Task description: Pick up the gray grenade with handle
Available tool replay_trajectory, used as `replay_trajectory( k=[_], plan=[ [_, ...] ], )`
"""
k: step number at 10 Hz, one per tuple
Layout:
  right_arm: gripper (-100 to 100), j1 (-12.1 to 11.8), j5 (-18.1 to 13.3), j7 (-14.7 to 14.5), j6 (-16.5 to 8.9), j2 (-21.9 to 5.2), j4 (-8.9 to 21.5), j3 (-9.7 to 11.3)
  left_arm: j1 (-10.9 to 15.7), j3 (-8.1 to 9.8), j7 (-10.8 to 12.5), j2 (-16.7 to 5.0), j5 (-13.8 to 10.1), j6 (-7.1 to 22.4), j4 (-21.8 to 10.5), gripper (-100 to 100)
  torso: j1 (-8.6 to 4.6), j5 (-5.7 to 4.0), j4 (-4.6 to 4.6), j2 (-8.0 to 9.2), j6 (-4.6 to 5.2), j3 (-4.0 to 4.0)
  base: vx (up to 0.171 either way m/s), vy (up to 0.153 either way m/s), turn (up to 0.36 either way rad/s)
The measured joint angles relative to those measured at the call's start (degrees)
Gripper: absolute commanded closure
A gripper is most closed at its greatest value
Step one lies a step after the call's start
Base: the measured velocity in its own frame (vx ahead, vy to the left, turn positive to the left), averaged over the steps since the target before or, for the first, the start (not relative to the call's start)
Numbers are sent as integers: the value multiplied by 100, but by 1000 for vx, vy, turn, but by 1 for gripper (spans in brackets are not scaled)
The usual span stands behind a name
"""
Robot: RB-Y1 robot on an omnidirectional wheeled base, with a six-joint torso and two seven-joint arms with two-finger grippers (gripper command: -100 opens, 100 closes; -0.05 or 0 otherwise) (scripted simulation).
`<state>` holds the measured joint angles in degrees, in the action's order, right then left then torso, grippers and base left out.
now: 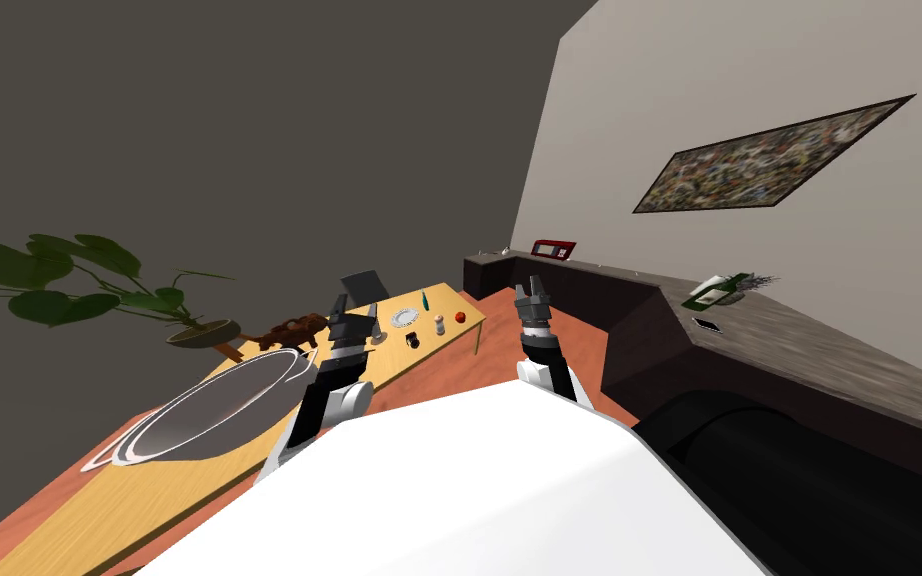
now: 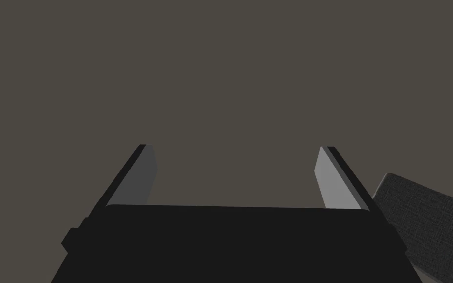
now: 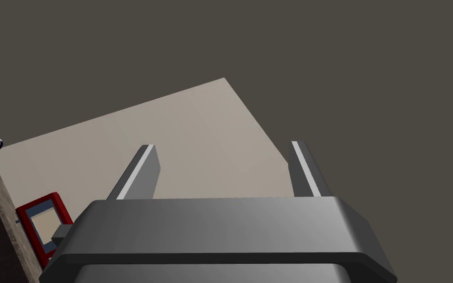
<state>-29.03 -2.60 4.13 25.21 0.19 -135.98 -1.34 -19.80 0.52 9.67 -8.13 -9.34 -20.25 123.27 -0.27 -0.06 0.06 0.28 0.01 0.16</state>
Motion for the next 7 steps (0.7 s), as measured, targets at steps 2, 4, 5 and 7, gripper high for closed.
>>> replay_trajectory(
  k=[2,4,5,7],
  plan=[
    [0,0,0,0,0,0,0,0,33,50,8,-35,-82,125,-247,-100,-8,-2,0,2,0,1,-63,-80,-4],
    [0,-1,0,0,0,0,0,0,198,112,10,-44,-132,274,-469,-100,9,2,-3,-14,0,-8,-34,-47,-12],
    [0,-1,0,0,0,0,0,0,266,137,8,-43,-162,354,-607,-100,8,2,-3,-15,0,-9,-55,-58,-14],
    [0,0,0,0,0,0,0,0,397,203,23,-54,-234,536,-905,-100,5,1,-2,-9,0,-5,-51,-64,-13]
  ],
)
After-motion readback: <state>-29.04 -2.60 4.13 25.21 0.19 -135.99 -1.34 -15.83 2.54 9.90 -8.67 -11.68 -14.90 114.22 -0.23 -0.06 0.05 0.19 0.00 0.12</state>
